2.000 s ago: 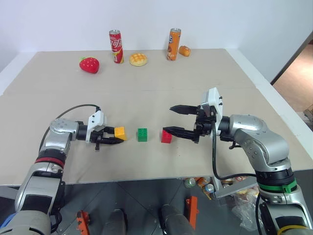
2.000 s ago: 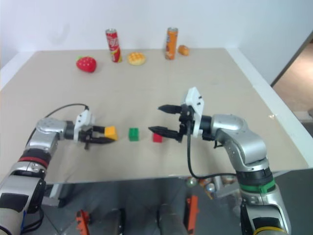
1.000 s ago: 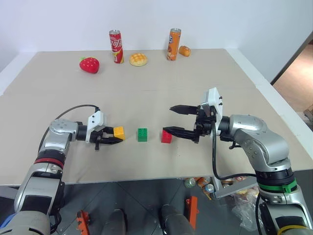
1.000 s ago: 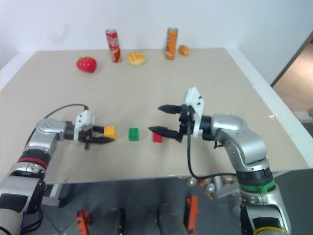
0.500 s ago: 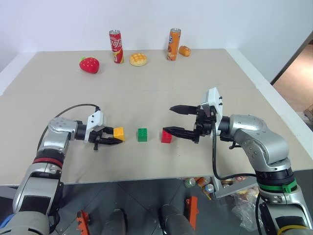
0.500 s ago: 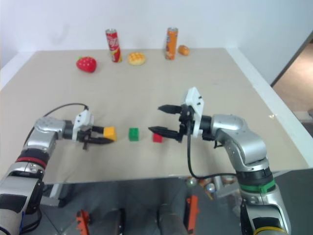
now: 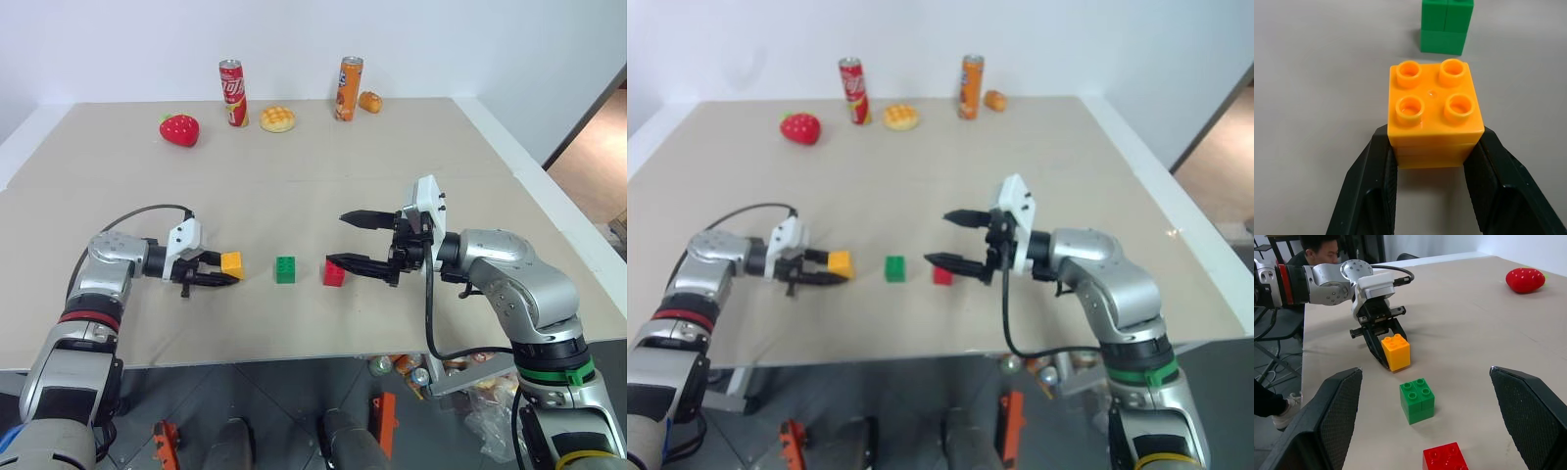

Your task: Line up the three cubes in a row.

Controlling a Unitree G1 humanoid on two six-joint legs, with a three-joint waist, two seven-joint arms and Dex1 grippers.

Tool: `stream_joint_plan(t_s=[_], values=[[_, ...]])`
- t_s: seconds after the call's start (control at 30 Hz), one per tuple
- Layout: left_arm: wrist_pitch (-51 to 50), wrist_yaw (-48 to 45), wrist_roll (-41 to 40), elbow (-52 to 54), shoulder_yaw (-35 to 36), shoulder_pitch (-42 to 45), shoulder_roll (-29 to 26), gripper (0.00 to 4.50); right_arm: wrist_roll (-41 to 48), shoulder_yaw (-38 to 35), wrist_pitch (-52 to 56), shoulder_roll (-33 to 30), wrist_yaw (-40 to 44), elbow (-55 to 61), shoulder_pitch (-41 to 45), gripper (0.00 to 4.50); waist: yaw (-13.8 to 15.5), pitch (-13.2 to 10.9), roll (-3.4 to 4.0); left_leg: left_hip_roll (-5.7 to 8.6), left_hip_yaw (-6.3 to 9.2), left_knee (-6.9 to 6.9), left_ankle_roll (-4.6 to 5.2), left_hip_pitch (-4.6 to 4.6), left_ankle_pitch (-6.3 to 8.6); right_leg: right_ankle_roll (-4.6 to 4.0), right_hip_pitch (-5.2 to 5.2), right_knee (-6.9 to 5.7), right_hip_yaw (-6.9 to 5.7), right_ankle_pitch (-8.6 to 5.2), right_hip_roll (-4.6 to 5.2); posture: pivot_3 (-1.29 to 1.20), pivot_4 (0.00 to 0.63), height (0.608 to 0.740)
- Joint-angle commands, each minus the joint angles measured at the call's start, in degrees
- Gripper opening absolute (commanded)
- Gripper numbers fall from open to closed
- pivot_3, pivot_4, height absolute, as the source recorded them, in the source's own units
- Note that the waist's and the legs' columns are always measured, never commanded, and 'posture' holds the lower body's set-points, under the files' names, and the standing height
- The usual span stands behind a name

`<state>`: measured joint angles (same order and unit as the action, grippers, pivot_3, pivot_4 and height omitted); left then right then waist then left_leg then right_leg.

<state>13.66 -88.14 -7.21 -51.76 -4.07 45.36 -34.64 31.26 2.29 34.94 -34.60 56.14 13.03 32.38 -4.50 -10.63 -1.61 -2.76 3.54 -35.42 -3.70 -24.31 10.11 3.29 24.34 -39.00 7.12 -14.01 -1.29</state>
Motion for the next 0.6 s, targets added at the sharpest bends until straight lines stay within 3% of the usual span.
stream_joint_plan(t_s=[0.03,0.6], values=[[0.47,-1.5,-0.61,2.27,0.07,-0.64,-0.22,1.33,1.24,-1.12,0.13,-0.74,0.55,1.98,0.44,4.35,-0.01,0.0,0.0,0.0,0.0,0.0,0.0,0.0,0.0,0.0,0.0,0.0,0.0,0.0,0.0,0.0,0.15,0.74],[3.65,0.8,1.41,-4.38,0.32,3.01,-0.88,1.33,1.56,-1.01,0.2,-1.71,1.53,1.9,0.49,4.35,-0.02,0.0,0.0,0.0,0.0,-0.03,0.0,0.0,0.0,0.0,0.0,-0.01,0.02,0.0,0.0,0.0,0.15,0.74]])
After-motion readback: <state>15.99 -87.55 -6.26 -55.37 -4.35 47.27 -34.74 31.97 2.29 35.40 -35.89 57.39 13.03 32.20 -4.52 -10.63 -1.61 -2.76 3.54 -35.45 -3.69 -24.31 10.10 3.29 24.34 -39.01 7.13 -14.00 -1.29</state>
